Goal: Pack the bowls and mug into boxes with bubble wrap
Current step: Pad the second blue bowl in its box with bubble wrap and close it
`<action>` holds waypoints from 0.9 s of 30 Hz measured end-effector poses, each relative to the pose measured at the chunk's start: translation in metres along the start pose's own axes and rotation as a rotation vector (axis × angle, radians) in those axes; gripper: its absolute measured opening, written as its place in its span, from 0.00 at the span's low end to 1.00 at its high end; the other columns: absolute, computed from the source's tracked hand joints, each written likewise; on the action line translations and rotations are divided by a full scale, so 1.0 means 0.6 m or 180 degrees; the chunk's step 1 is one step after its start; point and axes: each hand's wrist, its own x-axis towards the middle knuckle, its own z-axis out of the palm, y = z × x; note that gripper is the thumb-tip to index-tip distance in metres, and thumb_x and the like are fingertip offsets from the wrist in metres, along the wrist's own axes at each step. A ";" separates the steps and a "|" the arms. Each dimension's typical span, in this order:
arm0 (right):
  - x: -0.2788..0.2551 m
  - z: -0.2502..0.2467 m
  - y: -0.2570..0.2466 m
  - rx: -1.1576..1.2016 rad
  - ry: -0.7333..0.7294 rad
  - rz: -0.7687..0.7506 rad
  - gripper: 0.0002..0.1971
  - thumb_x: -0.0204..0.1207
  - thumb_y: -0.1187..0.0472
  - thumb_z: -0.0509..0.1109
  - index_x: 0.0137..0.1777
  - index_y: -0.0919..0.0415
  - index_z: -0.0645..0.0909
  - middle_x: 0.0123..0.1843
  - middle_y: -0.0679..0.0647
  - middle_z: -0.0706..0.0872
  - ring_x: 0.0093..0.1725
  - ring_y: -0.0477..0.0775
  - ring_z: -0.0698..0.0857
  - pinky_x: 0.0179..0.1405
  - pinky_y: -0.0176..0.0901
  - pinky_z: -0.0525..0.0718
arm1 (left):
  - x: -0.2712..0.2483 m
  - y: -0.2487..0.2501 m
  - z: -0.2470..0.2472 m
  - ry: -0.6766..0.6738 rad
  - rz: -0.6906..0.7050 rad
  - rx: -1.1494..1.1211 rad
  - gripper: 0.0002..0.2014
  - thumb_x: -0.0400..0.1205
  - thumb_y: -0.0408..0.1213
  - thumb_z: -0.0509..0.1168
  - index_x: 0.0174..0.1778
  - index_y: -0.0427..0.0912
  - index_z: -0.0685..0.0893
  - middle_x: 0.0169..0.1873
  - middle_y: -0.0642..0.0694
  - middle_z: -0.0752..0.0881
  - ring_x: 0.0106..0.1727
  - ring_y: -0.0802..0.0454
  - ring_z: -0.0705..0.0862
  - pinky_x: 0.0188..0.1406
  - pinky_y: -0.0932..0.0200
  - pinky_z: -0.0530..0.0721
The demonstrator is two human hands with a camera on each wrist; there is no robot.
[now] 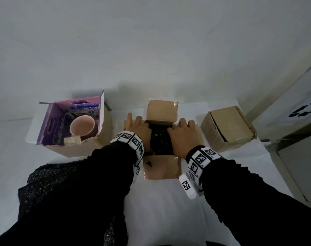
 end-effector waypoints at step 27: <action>-0.086 0.016 0.010 0.0617 0.0278 -0.0639 0.25 0.65 0.28 0.59 0.39 0.49 0.81 0.39 0.44 0.82 0.51 0.50 0.75 0.58 0.57 0.63 | -0.115 -0.008 0.070 0.1286 0.1232 -0.0410 0.25 0.68 0.68 0.54 0.40 0.51 0.84 0.39 0.54 0.85 0.45 0.50 0.81 0.53 0.50 0.72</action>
